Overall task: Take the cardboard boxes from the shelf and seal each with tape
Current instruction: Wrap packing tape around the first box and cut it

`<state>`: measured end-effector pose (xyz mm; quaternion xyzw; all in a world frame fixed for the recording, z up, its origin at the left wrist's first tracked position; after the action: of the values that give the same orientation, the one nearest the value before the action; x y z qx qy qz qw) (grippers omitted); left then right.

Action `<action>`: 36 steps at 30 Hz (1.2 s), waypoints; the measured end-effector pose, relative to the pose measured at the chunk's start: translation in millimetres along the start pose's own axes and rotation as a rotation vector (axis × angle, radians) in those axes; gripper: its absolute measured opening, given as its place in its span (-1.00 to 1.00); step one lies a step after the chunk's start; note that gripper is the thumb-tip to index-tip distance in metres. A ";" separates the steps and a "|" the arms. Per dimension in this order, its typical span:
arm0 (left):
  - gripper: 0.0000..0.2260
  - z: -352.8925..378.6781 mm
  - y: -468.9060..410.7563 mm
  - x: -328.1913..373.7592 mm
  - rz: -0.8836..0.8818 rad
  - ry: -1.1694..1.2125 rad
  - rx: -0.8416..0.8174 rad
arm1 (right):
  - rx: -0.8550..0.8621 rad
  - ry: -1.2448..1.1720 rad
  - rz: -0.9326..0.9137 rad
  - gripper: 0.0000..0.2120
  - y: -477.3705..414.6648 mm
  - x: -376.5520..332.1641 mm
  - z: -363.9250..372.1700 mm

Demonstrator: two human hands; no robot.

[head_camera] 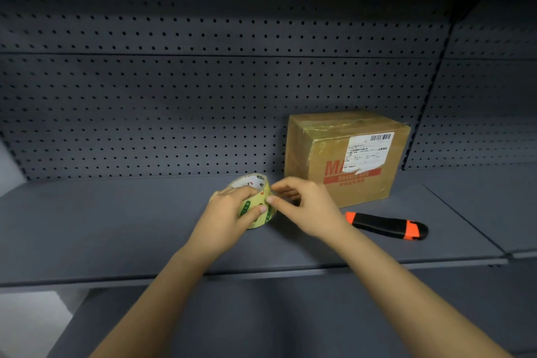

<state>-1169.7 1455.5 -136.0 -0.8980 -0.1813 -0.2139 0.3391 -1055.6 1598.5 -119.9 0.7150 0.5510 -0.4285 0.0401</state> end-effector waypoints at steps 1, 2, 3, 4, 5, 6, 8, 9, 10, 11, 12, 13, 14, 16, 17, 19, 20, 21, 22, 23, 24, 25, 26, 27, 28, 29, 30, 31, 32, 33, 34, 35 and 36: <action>-0.84 -1.3 0.6 0.5 0.013 0.013 -0.001 | 0.032 -0.034 0.001 -0.80 -0.1 -1.0 1.2; -0.84 -2.7 1.1 0.9 0.015 0.027 0.000 | 0.066 -0.058 -0.002 -0.85 0.3 -1.8 1.8; -0.83 -4.4 1.4 1.7 0.014 0.040 0.003 | 0.097 -0.075 -0.008 -0.91 1.1 -3.3 2.0; -0.83 -6.0 1.3 2.3 0.014 0.049 0.004 | 0.119 -0.089 -0.015 -0.95 1.9 -5.1 1.9; -0.81 -7.5 1.2 2.7 0.018 0.054 0.005 | 0.130 -0.098 -0.023 -0.98 2.9 -7.3 1.7; -0.78 -8.8 0.7 3.3 0.021 0.064 0.004 | 0.137 -0.098 -0.031 -0.99 3.7 -9.6 1.2; -0.71 -11.2 0.8 5.2 0.005 0.110 0.002 | 0.155 -0.077 -0.042 -0.97 4.6 -14.4 -0.4; -0.67 -12.0 1.4 6.1 -0.013 0.143 0.001 | 0.167 -0.066 -0.045 -0.96 5.2 -16.9 -1.4; -0.64 -12.5 2.4 7.3 -0.030 0.187 -0.007 | 0.183 -0.057 -0.045 -0.95 5.6 -18.9 -2.4; -0.63 -12.5 4.5 9.2 -0.043 0.247 -0.021 | 0.198 -0.048 -0.042 -0.94 6.6 -21.1 -3.4; -0.64 -11.1 7.5 10.2 -0.048 0.315 -0.038 | 0.210 -0.035 -0.038 -0.93 8.1 -23.0 -4.4; -0.65 -10.1 10.8 11.5 -0.042 0.373 -0.049 | 0.215 -0.015 -0.038 -0.92 9.4 -24.5 -5.3; -0.65 -9.0 13.1 11.9 -0.029 0.399 -0.045 | 0.216 0.009 -0.041 -0.92 10.9 -25.4 -5.8; -0.71 -8.7 14.1 13.9 -0.023 0.399 -0.027 | 0.229 0.048 -0.043 -0.90 14.2 -25.6 -6.9; -0.76 -9.3 12.7 16.7 -0.026 0.394 -0.018 | 0.245 0.055 -0.039 -0.90 15.7 -25.2 -8.2; -0.77 -9.7 6.8 22.8 -0.018 0.365 -0.001 | 0.274 0.050 -0.024 -0.90 17.1 -22.6 -13.3; -0.77 -9.3 3.9 25.0 -0.018 0.350 0.003 | 0.272 0.042 -0.014 -0.91 17.5 -21.2 -16.2; -0.75 -9.0 1.4 26.6 -0.021 0.342 0.005 | 0.259 0.034 -0.005 -0.91 18.1 -20.3 -19.6; -0.71 -7.9 -1.1 27.4 -0.024 0.341 0.003 | 0.244 0.025 0.003 -0.90 18.3 -19.0 -23.2; -0.67 -6.7 -3.1 28.2 -0.028 0.333 -0.001 | 0.229 0.013 0.011 -0.89 18.4 -17.2 -26.8; -0.64 -5.2 -5.2 29.2 -0.033 0.320 -0.002 | 0.215 0.002 0.020 -0.87 18.3 -14.9 -30.3; -0.63 -4.5 -7.2 30.9 -0.039 0.310 -0.003 | 0.202 -0.004 0.028 -0.87 18.1 -13.1 -33.9; -0.63 -3.9 -9.1 33.5 -0.040 0.298 -0.005 | 0.195 -0.008 0.034 -0.87 17.7 -11.3 -37.4; -0.63 -3.4 -11.2 35.6 -0.047 0.279 -0.007 | 0.190 -0.019 0.032 -0.88 17.7 -9.7 -41.0; -0.65 -3.4 -14.0 37.4 -0.059 0.261 -0.009 | 0.184 -0.036 0.025 -0.88 17.0 -7.7 -44.4; -0.66 -4.9 -16.3 37.9 -0.071 0.243 -0.014 | 0.175 -0.050 0.020 -0.88 16.4 -6.8 -46.3; -0.64 -6.0 -18.9 37.7 -0.082 0.214 -0.020 | 0.162 -0.063 0.016 -0.87 15.8 -6.2 -48.0; -0.60 -6.9 -21.4 40.0 -0.084 0.180 -0.024 | 0.151 -0.080 0.013 -0.86 15.1 -4.5 -51.3; -0.53 -6.5 -24.0 42.9 -0.081 0.142 -0.025 | 0.149 -0.099 0.012 -0.85 13.9 -2.3 -54.4; -0.47 -6.1 -26.5 46.1 -0.078 0.100 -0.025 | 0.154 -0.115 0.010 -0.85 12.8 -0.3 -57.5; -0.46 -5.8 -29.5 49.8 -0.078 0.060 -0.023 | 0.161 -0.124 0.007 -0.84 11.5 1.7 -60.0; -0.48 -5.5 -32.1 52.1 -0.088 0.015 -0.019 | 0.166 -0.136 0.004 -0.84 10.7 3.2 -62.4; -0.51 -5.6 -34.9 54.1 -0.102 -0.040 -0.016 | 0.163 -0.146 -0.002 -0.84 9.8 4.8 -64.4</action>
<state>-1142.0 1486.0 -86.2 -0.8944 -0.2319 -0.2146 0.3167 -1010.8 1632.4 -86.6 0.6824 0.5106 -0.5226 0.0216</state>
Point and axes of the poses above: each hand's wrist, its own y-axis away from the middle knuckle, its own z-axis out of the palm, x = y × z, the point moved 2 cm from there along -y, towards the middle knuckle, and after that the axes turned 1 degree about -z, right-handed, at the moved point
